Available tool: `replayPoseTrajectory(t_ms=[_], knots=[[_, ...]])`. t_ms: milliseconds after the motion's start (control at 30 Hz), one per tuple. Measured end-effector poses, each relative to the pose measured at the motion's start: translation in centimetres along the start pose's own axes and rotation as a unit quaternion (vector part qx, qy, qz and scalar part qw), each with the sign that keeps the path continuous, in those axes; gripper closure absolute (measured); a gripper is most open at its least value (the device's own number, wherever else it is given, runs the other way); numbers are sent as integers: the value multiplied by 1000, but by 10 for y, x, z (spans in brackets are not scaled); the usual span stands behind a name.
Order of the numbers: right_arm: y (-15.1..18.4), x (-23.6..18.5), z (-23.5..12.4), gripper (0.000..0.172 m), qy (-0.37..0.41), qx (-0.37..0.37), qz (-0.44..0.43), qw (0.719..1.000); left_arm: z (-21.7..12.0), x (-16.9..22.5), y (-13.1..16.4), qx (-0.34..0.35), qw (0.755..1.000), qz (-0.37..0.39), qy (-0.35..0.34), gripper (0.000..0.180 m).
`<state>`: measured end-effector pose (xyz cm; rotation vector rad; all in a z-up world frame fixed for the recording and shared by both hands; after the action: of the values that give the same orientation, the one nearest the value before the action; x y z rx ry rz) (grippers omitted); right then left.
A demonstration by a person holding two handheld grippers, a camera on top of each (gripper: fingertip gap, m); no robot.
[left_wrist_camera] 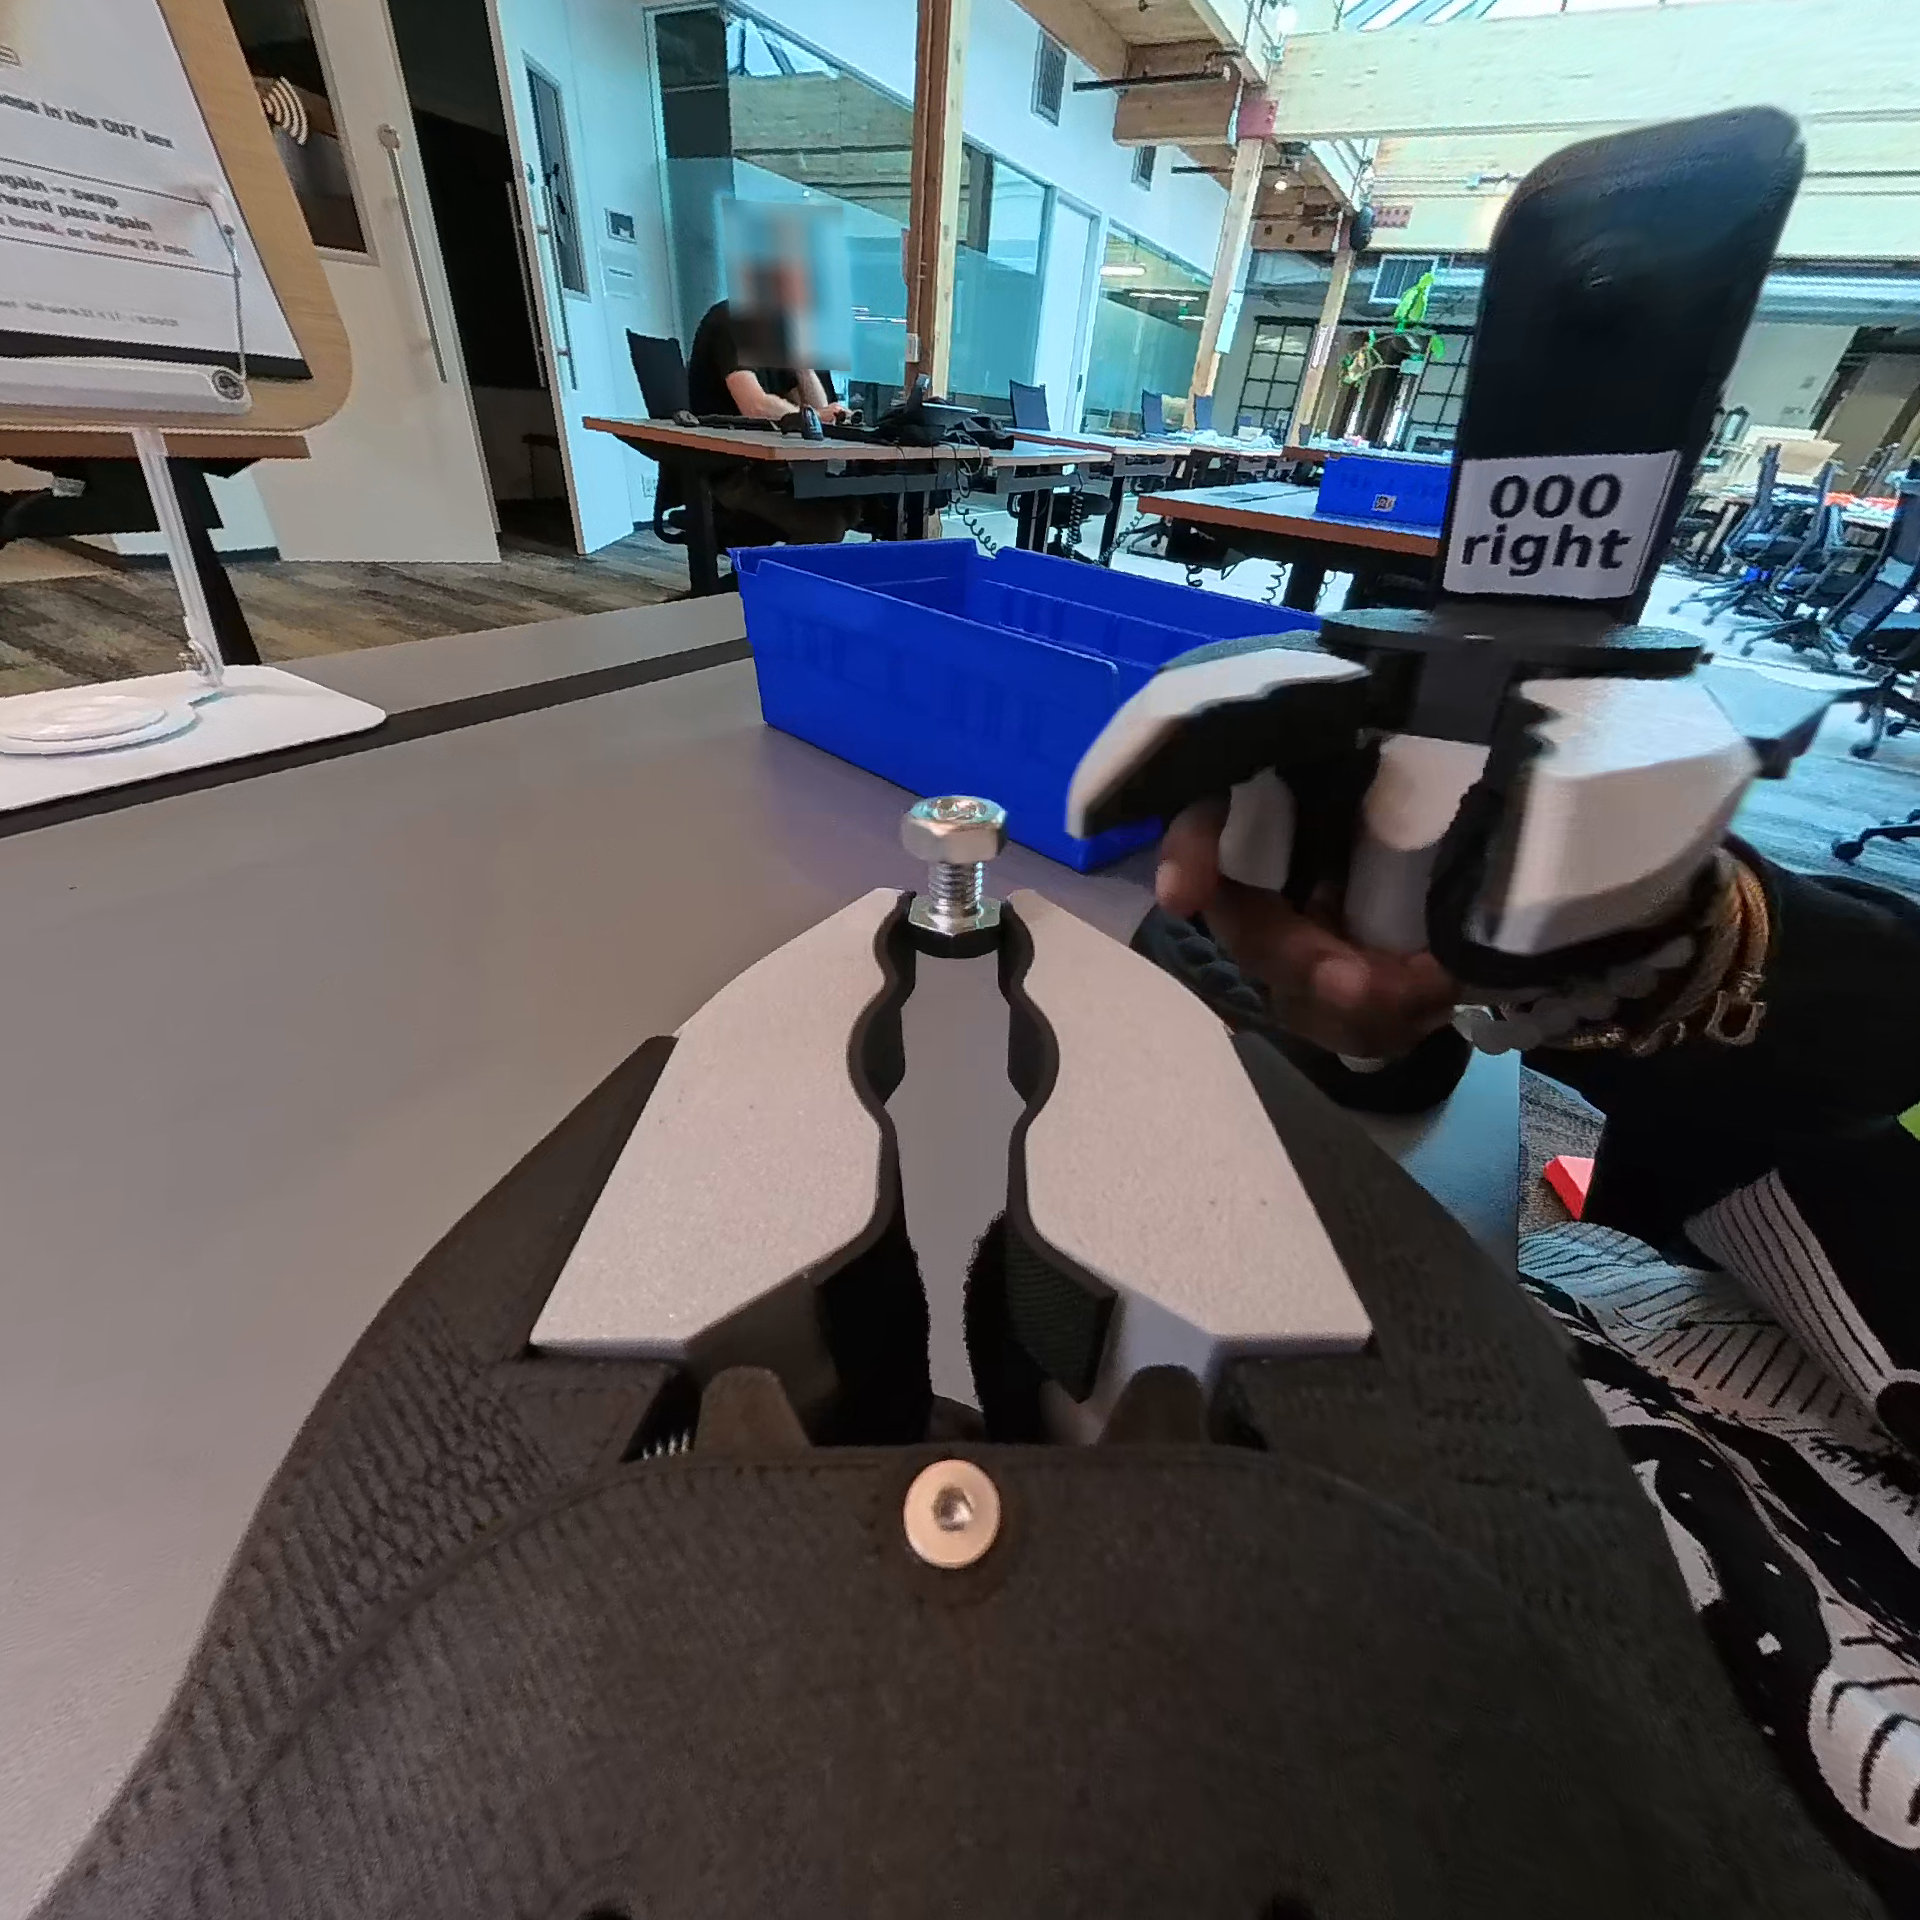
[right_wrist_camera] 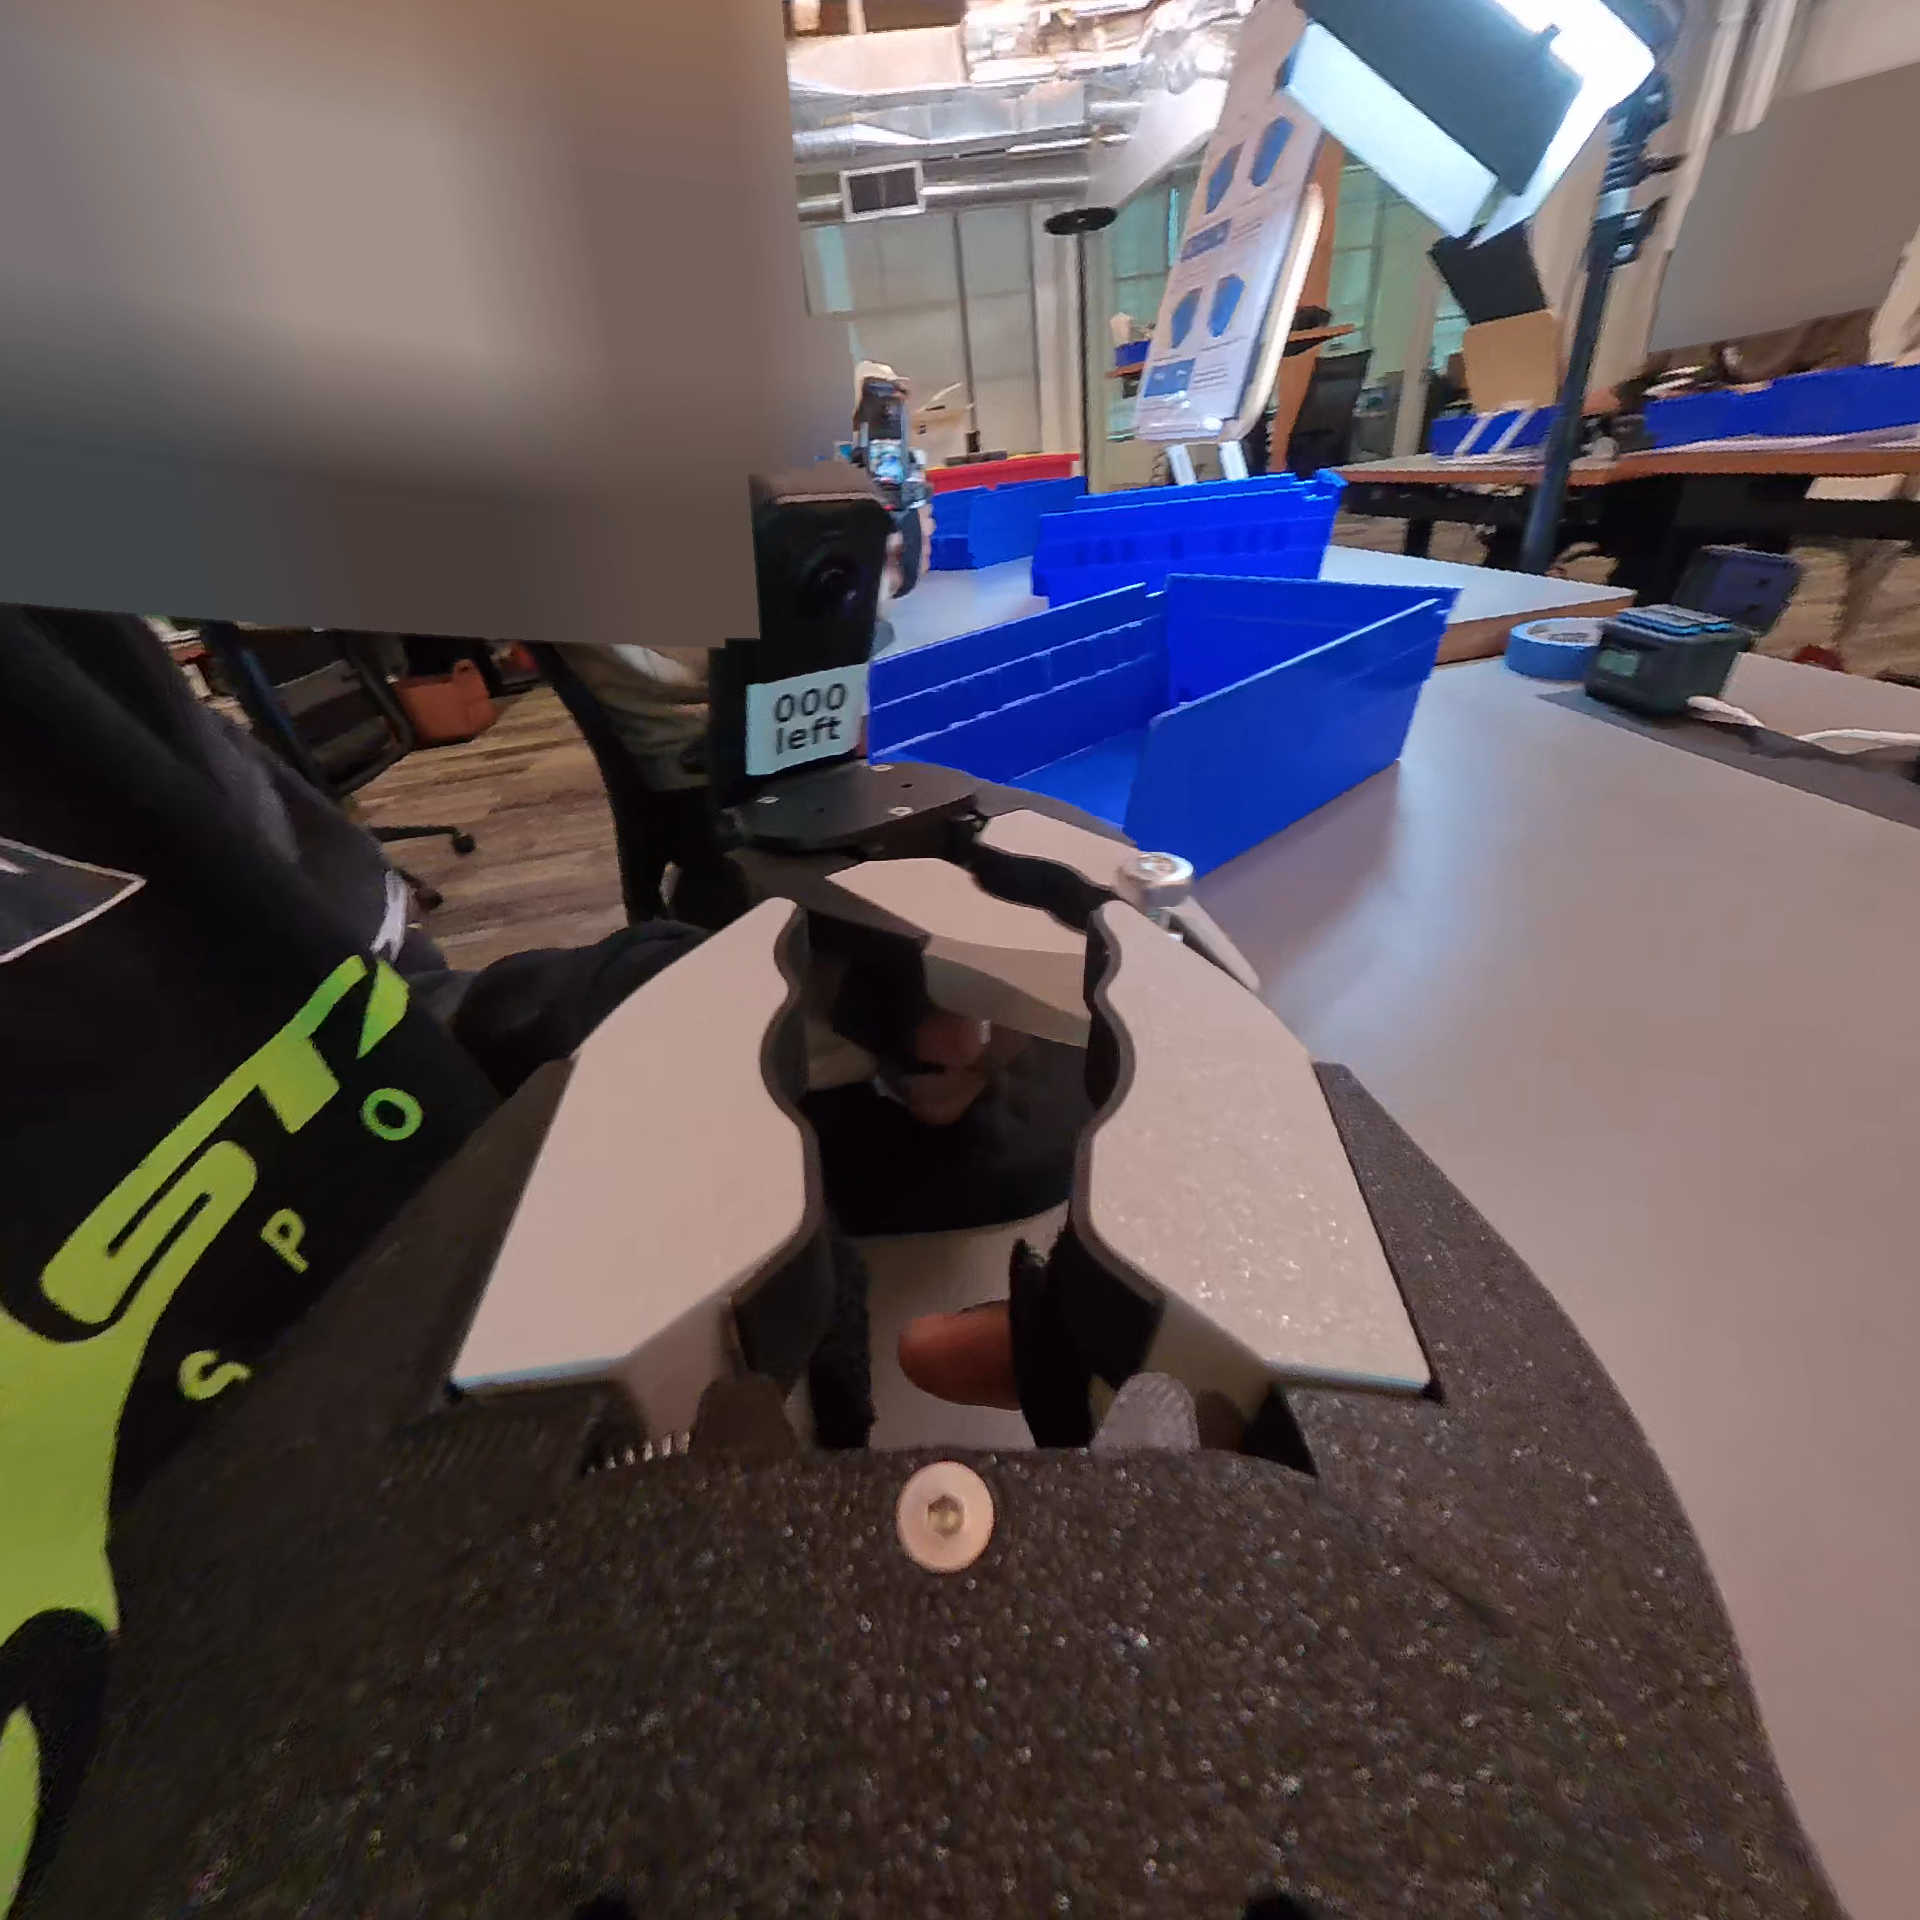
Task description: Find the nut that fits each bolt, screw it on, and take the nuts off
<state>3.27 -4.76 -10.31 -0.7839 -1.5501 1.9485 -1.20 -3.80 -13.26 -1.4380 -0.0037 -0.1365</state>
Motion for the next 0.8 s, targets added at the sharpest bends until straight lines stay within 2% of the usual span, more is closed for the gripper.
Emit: replayPoseTrajectory(t_ms=[100,200,267,500,667,800], knots=[[-3,12,3,110,21,13,3,1000,0,1,1,-2,1000,5,3,165],[0,15,15,95,14,10,8,1000,0,2,1,-2,1000,8,3,166],[3,15,24,92,3,1,4,1000,1,2,1,-4,1000,7,4,166],[8,11,36,93,-13,-15,-6,1000,1,2,2,-7,1000,9,7,166],[5,12,24,98,2,-11,-5,1000,0,1,1,-2,1000,4,3,165],[3,11,9,110,14,-3,-1,1000,0,0,1,-1,1000,3,1,165]])
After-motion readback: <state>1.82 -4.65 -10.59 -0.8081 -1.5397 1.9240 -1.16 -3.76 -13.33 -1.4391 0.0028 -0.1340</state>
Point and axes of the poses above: each gripper's, where its closed fingertips meet, z out along the fingers, y out of its underside, x = y × z across the jaws, the point moved 2 cm from there along -z, back along the fingers, and after that the axes turned 9 degrees about x, right-handed, at the moved point
